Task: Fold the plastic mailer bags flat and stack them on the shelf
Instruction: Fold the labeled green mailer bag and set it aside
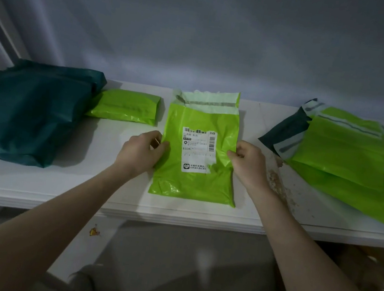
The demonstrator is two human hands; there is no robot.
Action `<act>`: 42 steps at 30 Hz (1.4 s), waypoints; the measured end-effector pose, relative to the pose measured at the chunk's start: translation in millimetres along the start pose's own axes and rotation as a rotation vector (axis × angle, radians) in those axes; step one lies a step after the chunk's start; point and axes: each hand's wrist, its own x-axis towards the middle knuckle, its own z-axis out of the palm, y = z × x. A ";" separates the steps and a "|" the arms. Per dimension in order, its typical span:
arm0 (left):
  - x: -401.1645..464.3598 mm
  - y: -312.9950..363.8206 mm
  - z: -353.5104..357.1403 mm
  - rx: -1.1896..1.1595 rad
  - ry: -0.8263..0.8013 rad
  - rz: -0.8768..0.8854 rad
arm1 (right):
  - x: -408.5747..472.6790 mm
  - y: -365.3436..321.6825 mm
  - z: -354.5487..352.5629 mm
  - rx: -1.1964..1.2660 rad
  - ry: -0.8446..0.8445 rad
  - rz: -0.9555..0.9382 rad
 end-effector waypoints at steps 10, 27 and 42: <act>11.6 18.7 -3.9 -0.694 -0.061 -0.276 | 0.3 -8.2 -6.6 0.110 0.032 0.086; 9.9 15.9 -10.0 -1.000 -0.246 -0.535 | 2.7 -18.8 -18.3 0.571 -0.159 0.558; 4.8 16.2 -12.9 -0.954 -0.416 -0.389 | -2.7 -20.5 -31.7 0.644 -0.324 0.554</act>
